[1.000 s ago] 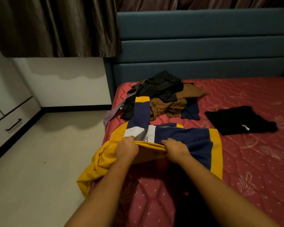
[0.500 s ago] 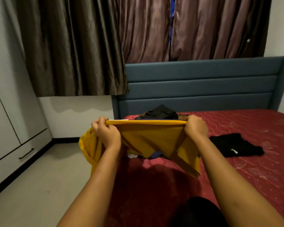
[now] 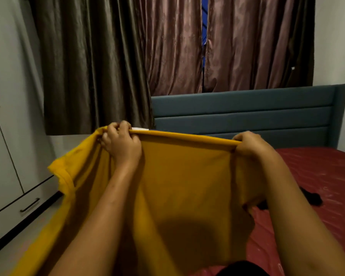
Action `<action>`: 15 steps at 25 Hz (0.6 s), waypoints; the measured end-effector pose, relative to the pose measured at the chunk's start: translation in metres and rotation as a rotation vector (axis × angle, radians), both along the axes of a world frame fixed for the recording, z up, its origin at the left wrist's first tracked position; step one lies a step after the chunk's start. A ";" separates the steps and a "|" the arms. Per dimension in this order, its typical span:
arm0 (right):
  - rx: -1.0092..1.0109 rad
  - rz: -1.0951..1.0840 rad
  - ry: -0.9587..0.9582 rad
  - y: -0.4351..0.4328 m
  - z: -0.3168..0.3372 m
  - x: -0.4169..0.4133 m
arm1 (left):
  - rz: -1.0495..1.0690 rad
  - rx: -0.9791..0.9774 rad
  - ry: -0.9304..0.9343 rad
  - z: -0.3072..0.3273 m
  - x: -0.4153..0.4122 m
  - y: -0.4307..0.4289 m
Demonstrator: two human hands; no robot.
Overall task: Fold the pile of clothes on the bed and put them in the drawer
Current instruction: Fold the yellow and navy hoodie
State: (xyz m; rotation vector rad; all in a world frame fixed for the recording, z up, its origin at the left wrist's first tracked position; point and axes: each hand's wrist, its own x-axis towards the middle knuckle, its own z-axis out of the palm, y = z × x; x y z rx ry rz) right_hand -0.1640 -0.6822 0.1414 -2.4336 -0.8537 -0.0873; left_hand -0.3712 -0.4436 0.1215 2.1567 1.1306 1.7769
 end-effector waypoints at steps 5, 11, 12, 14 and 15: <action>-0.446 0.525 0.407 0.033 -0.041 0.044 | -0.067 -0.837 0.556 -0.085 0.020 0.078; -0.041 0.213 -0.145 0.137 -0.114 0.134 | -0.412 -1.151 0.141 -0.125 0.097 0.139; -0.133 0.136 -0.371 0.152 -0.134 0.135 | -0.474 -1.061 0.202 -0.135 0.117 0.140; -0.313 0.188 -0.422 0.170 -0.190 0.129 | -0.548 -0.883 0.537 -0.175 0.148 0.125; -0.367 0.245 -0.369 0.170 -0.219 0.123 | -0.572 -0.804 0.744 -0.203 0.157 0.110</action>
